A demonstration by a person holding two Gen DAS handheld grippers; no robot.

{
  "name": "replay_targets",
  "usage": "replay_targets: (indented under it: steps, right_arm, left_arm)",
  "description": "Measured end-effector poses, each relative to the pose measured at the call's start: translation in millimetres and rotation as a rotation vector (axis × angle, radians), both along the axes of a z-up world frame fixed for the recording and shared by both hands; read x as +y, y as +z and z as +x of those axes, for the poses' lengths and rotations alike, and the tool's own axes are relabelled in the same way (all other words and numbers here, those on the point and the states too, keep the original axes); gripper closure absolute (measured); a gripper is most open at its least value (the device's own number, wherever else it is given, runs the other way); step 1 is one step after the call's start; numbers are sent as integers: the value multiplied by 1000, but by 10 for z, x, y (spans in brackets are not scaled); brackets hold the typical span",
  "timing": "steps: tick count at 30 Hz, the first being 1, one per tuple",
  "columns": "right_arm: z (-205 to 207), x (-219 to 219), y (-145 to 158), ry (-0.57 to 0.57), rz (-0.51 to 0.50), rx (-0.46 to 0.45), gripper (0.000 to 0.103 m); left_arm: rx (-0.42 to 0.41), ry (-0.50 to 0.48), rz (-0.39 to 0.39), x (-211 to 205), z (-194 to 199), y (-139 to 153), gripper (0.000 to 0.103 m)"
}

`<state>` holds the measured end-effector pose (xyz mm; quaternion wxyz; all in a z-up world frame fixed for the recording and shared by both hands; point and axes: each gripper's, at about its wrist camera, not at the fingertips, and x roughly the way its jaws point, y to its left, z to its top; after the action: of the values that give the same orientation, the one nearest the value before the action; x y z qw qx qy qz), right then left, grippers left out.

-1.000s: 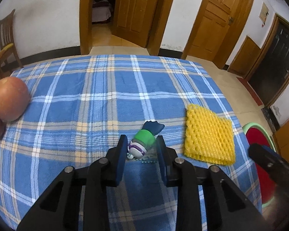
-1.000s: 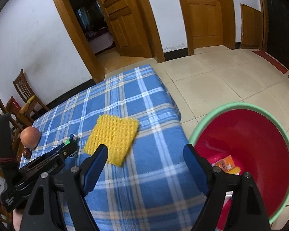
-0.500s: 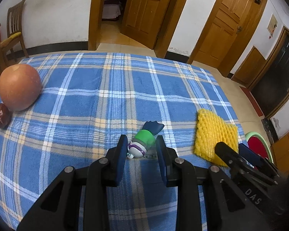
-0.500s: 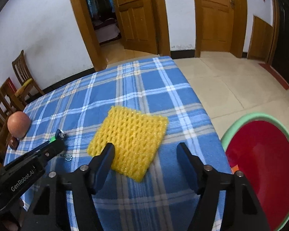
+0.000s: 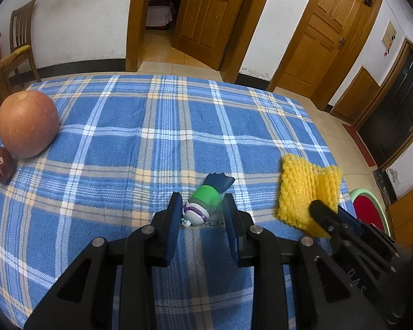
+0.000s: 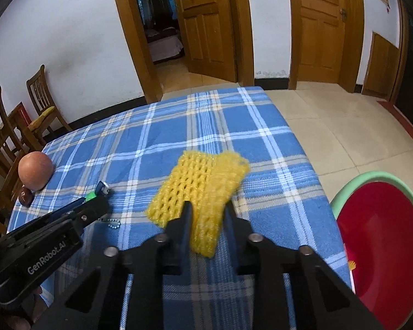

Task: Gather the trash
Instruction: 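Grasp the green toy with the left tool while the right tool grasps the yellow foam net, then carry the toy and foam net in both tools over the red bucket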

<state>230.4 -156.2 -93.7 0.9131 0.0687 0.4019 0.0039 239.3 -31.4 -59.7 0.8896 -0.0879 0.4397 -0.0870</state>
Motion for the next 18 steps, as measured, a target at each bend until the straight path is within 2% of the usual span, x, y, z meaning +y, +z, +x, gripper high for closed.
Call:
replay_targets:
  steps: [18]
  right_arm:
    - [-346,-295,258,-54,42,-68,91]
  left_arm:
    - [-12,-22,-2,-70,-36,44,73]
